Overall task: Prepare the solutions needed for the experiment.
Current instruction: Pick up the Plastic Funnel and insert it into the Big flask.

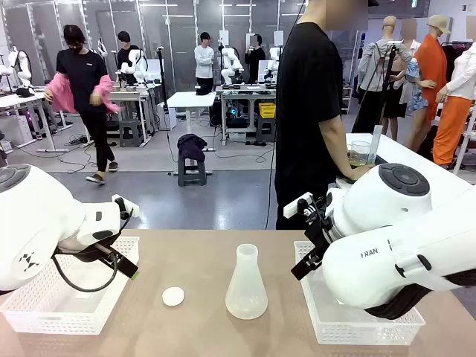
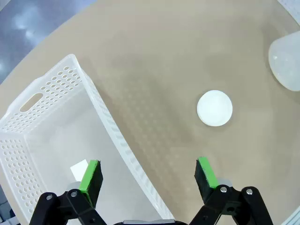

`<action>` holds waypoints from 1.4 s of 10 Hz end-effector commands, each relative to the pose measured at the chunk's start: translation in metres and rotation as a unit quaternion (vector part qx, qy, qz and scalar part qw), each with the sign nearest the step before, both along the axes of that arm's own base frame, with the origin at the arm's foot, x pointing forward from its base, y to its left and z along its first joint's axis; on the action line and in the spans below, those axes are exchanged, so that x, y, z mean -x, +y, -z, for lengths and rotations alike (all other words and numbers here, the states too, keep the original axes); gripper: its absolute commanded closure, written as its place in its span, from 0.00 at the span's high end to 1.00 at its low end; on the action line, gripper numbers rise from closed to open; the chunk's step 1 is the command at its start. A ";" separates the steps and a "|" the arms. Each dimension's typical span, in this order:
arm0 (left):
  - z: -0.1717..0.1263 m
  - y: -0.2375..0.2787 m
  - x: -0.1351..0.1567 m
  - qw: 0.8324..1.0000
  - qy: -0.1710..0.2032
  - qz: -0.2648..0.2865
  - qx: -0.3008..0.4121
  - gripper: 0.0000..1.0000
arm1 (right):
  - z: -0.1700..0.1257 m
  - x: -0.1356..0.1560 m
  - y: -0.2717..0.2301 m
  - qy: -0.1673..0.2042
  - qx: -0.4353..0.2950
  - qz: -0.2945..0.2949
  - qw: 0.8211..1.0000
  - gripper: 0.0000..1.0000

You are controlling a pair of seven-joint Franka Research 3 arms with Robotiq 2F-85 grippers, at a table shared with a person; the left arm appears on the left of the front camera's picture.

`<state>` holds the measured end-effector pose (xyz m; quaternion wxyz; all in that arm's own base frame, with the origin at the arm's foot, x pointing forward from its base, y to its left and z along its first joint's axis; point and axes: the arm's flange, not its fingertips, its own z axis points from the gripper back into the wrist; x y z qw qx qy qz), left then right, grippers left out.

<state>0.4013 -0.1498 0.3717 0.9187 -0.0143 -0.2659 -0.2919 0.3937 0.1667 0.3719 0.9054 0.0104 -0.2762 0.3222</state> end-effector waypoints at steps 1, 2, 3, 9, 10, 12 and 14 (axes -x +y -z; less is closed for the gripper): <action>0.000 0.000 0.000 1.000 0.000 0.000 0.000 1.00 | 0.000 0.000 0.000 0.000 0.000 0.000 1.000 1.00; 0.000 0.000 0.000 1.000 0.000 0.000 0.000 1.00 | 0.000 0.000 0.000 0.000 0.000 0.000 1.000 1.00; 0.000 0.000 0.000 1.000 0.000 0.000 0.000 1.00 | 0.000 0.000 0.000 0.000 0.000 0.000 1.000 1.00; 0.000 0.000 0.000 1.000 0.000 0.000 0.000 1.00 | 0.000 0.000 0.000 0.000 0.000 0.000 1.000 1.00; 0.000 0.000 0.000 1.000 0.000 0.000 0.000 1.00 | 0.000 0.000 0.000 0.000 0.000 0.000 1.000 1.00; 0.000 0.000 0.000 1.000 0.000 0.000 0.000 1.00 | 0.000 0.000 0.000 0.000 0.000 0.000 1.000 1.00; 0.000 0.000 0.000 1.000 0.000 0.000 0.000 1.00 | 0.000 0.000 0.000 0.000 0.000 0.000 1.000 1.00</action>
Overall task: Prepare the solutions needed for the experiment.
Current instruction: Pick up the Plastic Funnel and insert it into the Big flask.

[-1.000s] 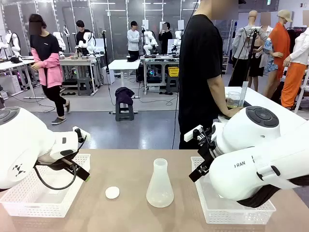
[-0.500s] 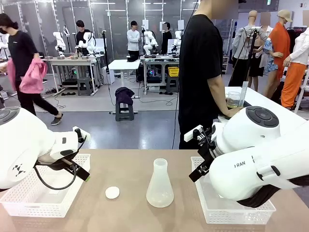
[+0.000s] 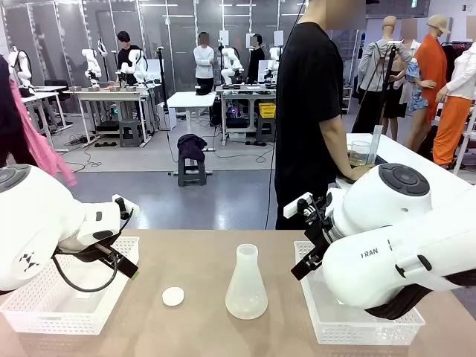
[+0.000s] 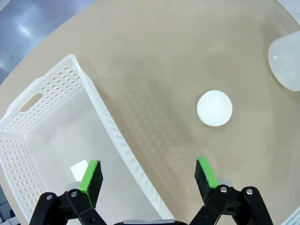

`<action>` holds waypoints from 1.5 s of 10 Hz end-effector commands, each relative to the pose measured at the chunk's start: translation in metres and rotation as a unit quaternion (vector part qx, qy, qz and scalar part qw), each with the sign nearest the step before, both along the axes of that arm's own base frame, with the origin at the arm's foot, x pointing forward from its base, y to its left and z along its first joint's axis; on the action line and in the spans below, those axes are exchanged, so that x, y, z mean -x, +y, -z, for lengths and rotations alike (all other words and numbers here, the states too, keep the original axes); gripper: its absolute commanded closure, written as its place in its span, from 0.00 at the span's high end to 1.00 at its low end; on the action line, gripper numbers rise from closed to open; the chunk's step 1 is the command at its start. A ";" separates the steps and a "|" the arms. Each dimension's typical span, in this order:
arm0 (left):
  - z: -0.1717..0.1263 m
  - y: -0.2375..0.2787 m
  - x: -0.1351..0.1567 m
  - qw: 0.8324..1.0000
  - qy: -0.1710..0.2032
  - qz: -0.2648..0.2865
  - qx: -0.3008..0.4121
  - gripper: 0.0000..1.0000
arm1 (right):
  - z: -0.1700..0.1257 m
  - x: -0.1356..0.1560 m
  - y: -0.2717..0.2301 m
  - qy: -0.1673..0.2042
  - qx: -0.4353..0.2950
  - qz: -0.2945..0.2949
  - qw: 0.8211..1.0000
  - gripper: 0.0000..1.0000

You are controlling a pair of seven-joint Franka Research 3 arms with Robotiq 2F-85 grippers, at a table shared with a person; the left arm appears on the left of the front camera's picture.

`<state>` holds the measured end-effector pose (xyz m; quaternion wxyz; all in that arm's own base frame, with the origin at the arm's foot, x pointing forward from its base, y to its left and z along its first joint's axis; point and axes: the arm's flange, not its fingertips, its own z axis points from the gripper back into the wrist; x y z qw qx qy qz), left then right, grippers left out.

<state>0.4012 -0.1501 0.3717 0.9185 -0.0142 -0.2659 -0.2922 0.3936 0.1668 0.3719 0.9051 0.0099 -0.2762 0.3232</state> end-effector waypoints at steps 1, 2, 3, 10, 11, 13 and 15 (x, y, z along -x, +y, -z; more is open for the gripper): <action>0.000 0.000 0.000 1.000 0.000 0.000 0.000 1.00 | 0.000 0.000 0.000 0.000 -0.001 0.001 1.000 1.00; 0.000 0.000 0.000 1.000 0.000 0.000 0.000 1.00 | 0.000 0.000 0.000 0.000 -0.001 0.001 1.000 1.00; 0.000 0.000 0.000 1.000 0.000 0.000 0.000 1.00 | 0.000 0.000 0.000 0.000 -0.001 0.001 1.000 1.00; -0.006 0.060 -0.011 0.983 0.072 0.049 0.164 1.00 | -0.015 0.014 -0.051 0.057 -0.257 0.041 0.964 1.00; -0.006 0.069 -0.016 0.974 0.082 0.067 0.202 1.00 | -0.013 0.014 -0.061 0.070 -0.282 0.036 0.956 1.00; -0.001 0.088 -0.026 0.953 0.103 0.107 0.264 1.00 | -0.009 0.014 -0.076 0.093 -0.358 0.007 0.929 1.00; 0.000 0.098 -0.030 0.932 0.118 0.141 0.312 1.00 | -0.006 0.012 -0.083 0.108 -0.428 -0.027 0.897 1.00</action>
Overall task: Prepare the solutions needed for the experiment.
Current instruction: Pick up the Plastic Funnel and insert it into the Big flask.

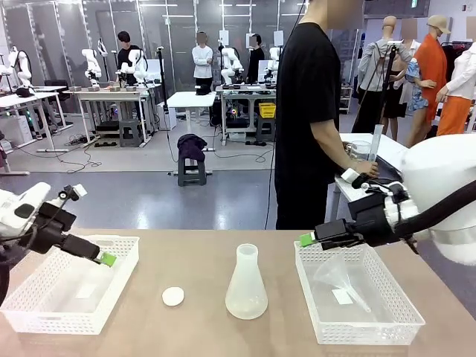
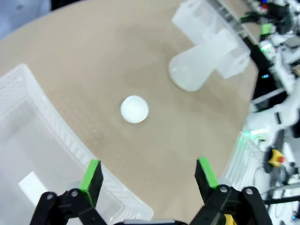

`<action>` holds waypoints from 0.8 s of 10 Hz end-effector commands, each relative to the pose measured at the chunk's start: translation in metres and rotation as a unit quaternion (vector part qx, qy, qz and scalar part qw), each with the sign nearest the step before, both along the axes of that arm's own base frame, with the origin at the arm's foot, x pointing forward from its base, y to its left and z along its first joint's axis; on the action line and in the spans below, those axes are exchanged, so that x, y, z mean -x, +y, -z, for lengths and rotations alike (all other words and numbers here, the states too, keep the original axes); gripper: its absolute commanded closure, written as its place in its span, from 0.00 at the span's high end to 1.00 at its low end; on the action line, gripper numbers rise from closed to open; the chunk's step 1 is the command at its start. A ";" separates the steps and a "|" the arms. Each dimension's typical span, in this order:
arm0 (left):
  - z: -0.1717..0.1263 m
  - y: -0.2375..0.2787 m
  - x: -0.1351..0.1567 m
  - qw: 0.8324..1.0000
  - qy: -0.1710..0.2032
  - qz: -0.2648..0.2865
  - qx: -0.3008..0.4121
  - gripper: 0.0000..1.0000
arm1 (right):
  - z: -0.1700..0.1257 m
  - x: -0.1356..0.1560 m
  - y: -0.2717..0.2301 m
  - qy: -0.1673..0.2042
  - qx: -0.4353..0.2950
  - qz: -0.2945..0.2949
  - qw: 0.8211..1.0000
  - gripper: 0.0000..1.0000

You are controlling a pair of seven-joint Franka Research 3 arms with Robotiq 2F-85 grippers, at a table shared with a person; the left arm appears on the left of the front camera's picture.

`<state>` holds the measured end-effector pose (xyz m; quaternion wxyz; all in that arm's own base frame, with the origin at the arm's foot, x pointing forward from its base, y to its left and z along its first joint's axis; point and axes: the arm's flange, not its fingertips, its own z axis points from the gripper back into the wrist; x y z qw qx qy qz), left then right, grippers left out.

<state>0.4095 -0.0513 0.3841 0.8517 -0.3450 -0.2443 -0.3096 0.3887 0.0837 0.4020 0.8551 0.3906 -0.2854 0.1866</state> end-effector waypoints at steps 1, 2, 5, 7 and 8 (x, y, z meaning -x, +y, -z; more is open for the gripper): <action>0.013 -0.002 -0.025 0.999 0.028 0.011 0.025 1.00 | 0.026 0.005 0.000 0.001 -0.049 -0.014 0.999 1.00; 0.008 -0.005 -0.021 1.000 0.026 -0.014 0.000 1.00 | 0.027 0.005 0.005 0.008 0.036 0.034 0.999 1.00; 0.001 0.001 -0.004 1.000 0.008 0.008 0.025 1.00 | 0.015 0.000 -0.006 0.008 -0.014 0.002 1.000 1.00; 0.006 -0.001 -0.019 0.995 0.057 -0.018 0.081 1.00 | 0.015 -0.015 -0.008 0.025 -0.111 0.010 0.993 1.00; 0.004 0.015 -0.023 0.986 0.079 -0.017 0.148 1.00 | 0.016 -0.016 -0.018 0.052 -0.169 0.015 0.984 1.00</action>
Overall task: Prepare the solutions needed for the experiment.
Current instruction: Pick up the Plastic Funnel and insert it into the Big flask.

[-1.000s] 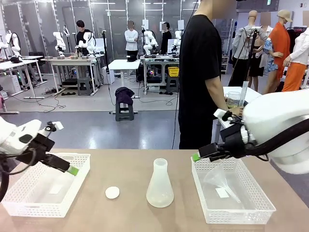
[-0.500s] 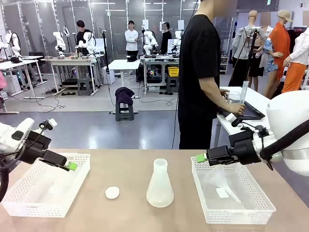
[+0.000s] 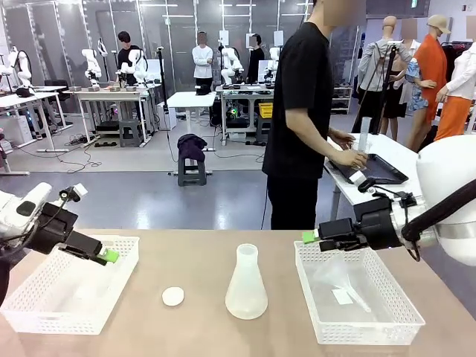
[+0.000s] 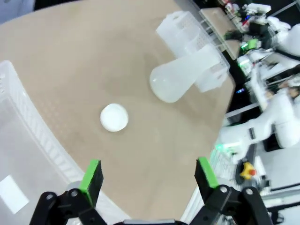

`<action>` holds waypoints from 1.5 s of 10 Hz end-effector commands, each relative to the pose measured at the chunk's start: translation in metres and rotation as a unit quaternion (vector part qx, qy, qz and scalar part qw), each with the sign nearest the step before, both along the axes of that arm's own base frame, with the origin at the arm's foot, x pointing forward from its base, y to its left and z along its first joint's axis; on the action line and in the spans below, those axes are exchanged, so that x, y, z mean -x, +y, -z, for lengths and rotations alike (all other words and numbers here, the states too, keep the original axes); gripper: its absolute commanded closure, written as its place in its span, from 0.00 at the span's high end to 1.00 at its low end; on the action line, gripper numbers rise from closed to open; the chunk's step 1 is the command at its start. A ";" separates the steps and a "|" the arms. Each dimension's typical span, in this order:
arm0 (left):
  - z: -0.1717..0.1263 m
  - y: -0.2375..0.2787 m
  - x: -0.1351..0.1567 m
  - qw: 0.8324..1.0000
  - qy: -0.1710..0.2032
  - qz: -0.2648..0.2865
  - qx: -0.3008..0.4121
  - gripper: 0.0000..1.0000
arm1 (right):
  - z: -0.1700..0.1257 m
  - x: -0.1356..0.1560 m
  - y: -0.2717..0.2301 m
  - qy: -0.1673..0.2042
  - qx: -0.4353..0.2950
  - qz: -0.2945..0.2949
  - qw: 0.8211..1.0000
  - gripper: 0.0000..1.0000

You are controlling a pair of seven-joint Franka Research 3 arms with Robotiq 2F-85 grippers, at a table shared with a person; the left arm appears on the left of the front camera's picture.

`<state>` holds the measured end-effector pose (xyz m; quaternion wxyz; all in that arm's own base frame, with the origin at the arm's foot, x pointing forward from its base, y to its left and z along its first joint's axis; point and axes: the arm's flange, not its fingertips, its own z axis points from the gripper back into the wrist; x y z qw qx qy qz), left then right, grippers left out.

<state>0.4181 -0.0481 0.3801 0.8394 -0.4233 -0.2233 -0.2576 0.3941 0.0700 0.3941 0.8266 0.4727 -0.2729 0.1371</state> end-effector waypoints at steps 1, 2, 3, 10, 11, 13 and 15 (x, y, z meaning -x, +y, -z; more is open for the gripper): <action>-0.002 0.023 -0.020 0.992 0.034 -0.001 0.124 1.00 | 0.007 -0.011 -0.015 0.033 -0.110 0.014 0.993 1.00; -0.001 0.034 -0.024 0.983 0.051 0.007 0.178 1.00 | 0.006 -0.012 -0.022 0.053 -0.148 0.009 0.988 1.00; 0.000 0.039 -0.025 0.972 0.058 0.017 0.226 1.00 | 0.004 -0.012 -0.027 0.073 -0.176 0.001 0.982 1.00; -0.015 0.036 0.005 0.931 0.265 -0.024 0.250 1.00 | -0.002 0.003 -0.046 0.100 -0.212 -0.050 0.971 1.00; -0.017 0.037 0.005 0.926 0.274 -0.020 0.260 1.00 | -0.003 0.004 -0.045 0.101 -0.216 -0.056 0.970 1.00; -0.018 0.034 0.005 0.923 0.279 0.010 0.266 1.00 | -0.003 0.005 -0.045 0.101 -0.216 -0.065 0.969 1.00; -0.020 0.031 0.002 0.934 0.249 0.008 0.257 1.00 | 0.000 0.001 -0.039 0.086 -0.144 0.006 0.986 1.00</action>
